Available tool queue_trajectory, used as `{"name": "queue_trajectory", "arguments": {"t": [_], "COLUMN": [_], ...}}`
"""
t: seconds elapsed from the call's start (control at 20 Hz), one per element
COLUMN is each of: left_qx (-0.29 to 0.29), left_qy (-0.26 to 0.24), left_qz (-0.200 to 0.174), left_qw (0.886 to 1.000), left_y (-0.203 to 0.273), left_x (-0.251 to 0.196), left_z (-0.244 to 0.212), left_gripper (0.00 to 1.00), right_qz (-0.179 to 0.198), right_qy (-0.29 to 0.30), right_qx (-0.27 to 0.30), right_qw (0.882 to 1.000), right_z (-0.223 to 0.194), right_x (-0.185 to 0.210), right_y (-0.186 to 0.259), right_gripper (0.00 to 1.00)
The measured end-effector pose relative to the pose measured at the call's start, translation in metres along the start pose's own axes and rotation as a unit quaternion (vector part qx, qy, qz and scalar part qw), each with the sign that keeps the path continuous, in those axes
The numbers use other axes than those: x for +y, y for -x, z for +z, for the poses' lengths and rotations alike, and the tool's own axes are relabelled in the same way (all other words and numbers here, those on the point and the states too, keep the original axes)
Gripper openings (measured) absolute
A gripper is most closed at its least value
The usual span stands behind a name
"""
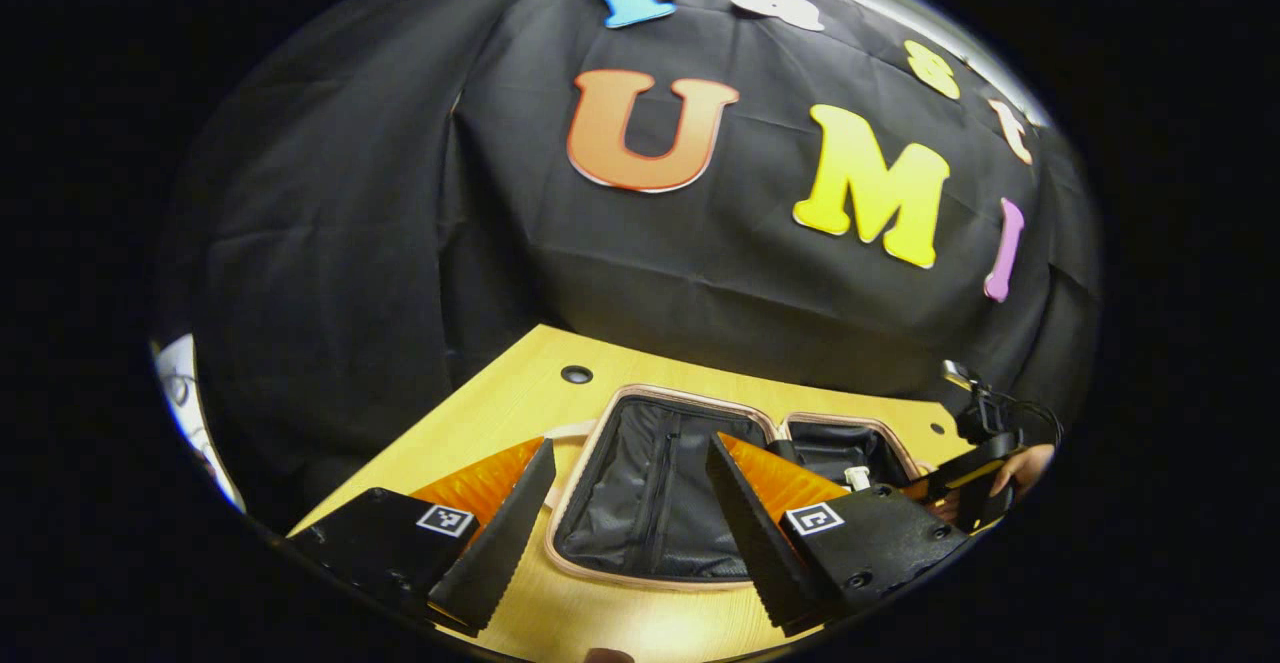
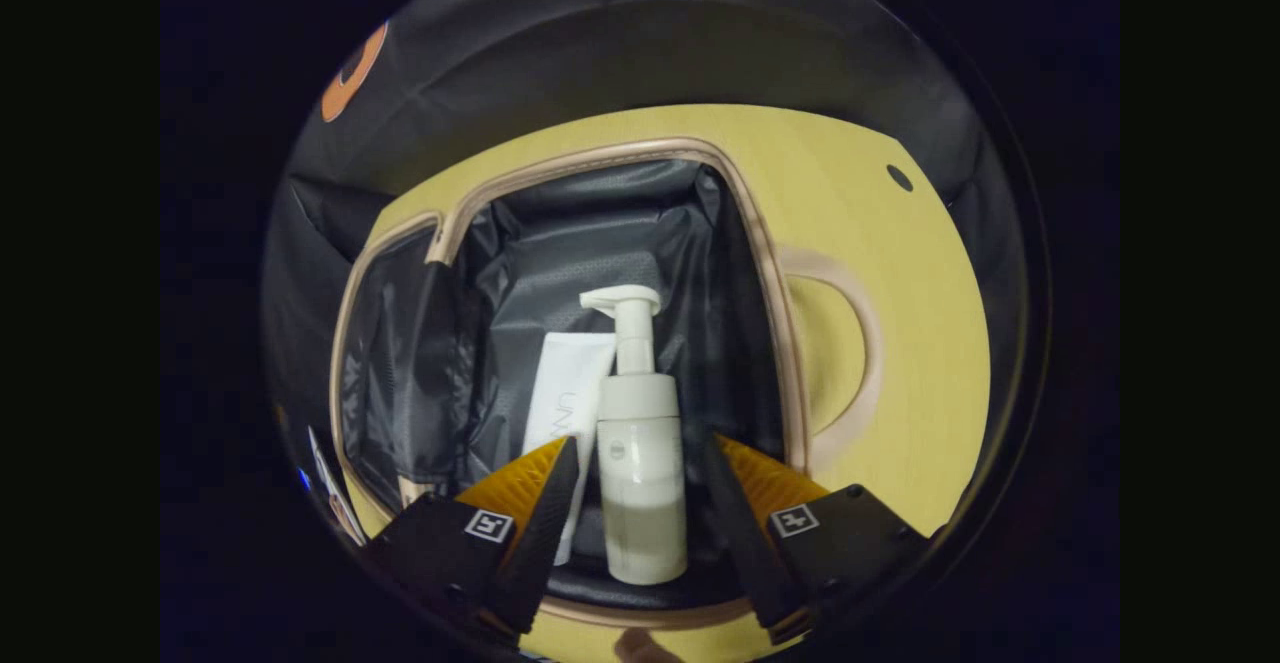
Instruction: First open the suitcase, pack the skin care products into it, and then close the suitcase.
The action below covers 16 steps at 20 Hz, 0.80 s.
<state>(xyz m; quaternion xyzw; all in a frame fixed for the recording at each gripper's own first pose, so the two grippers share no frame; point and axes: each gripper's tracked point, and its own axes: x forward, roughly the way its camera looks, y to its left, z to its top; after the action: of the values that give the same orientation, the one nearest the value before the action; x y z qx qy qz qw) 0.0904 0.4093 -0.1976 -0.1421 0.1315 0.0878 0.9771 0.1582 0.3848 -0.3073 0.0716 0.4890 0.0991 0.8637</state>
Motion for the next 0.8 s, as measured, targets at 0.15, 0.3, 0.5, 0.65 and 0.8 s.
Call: {"name": "queue_trajectory", "arguments": {"t": [0.15, 0.3, 0.5, 0.65, 0.8], "left_qx": [0.023, 0.045, 0.062, 0.082, 0.094], "left_qy": [0.083, 0.150, 0.283, 0.331, 0.368], "left_qz": [-0.008, -0.012, -0.037, -0.030, -0.025], "left_qw": [0.996, 0.988, 0.956, 0.940, 0.925], "left_y": [-0.020, -0.039, -0.058, -0.077, -0.094], "left_x": [0.023, 0.048, 0.071, 0.091, 0.097], "left_z": [-0.013, -0.025, -0.037, -0.059, -0.075], "left_gripper": [0.97, 0.97, 0.98, 0.98, 0.97], "right_qz": [0.055, 0.088, 0.074, 0.058, 0.048], "right_qy": [0.004, 0.032, 0.123, 0.159, 0.137], "right_qx": [-0.041, -0.086, -0.140, -0.176, -0.199], "right_qw": [0.998, 0.992, 0.980, 0.970, 0.969], "right_z": [0.009, 0.010, -0.011, -0.036, -0.063], "right_x": [0.016, 0.018, -0.007, -0.025, -0.035], "right_y": [0.047, 0.110, 0.189, 0.239, 0.266], "right_gripper": [0.79, 0.81, 0.81, 0.78, 0.81]}}
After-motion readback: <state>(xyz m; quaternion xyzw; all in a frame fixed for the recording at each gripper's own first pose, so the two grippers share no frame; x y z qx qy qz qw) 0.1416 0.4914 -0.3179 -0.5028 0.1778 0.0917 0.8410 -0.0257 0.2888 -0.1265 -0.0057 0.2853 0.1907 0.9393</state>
